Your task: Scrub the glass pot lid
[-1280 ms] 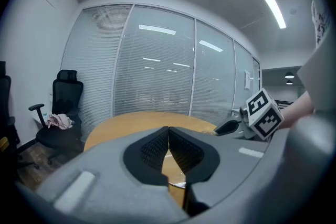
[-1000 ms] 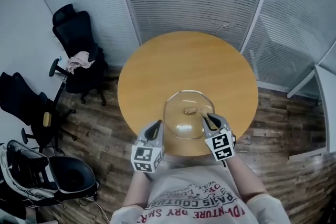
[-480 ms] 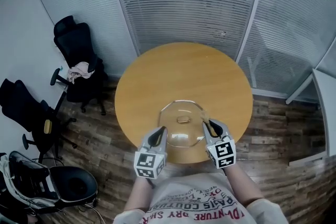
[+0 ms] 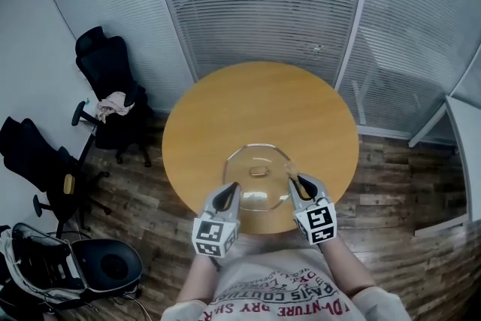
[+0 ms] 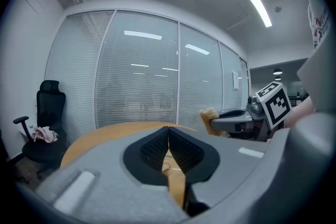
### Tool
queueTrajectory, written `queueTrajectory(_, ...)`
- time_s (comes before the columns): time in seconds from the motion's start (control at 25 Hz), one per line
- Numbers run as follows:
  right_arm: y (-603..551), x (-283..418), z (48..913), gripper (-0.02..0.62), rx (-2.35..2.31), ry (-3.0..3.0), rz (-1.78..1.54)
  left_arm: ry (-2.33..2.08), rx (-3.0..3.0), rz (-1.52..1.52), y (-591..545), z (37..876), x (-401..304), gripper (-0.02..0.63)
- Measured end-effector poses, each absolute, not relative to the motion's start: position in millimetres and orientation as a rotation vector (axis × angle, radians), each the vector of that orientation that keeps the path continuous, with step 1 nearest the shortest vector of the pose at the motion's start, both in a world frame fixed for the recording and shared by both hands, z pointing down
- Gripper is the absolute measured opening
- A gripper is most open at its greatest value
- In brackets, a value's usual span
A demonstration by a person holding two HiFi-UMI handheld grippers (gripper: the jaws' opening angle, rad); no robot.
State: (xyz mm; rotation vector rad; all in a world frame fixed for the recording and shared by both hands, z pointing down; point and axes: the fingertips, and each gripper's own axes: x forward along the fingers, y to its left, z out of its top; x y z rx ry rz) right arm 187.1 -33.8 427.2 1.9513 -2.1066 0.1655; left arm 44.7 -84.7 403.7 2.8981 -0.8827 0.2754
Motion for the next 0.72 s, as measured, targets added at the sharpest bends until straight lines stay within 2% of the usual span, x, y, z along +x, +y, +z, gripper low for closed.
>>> queueTrajectory(0.72, -15.3, 176.2, 430.0, 0.049, 1.934, -2.118, 0.142, -0.902, 2.923, 0.253, -66.4, 400.0, 34.8, 0.009)
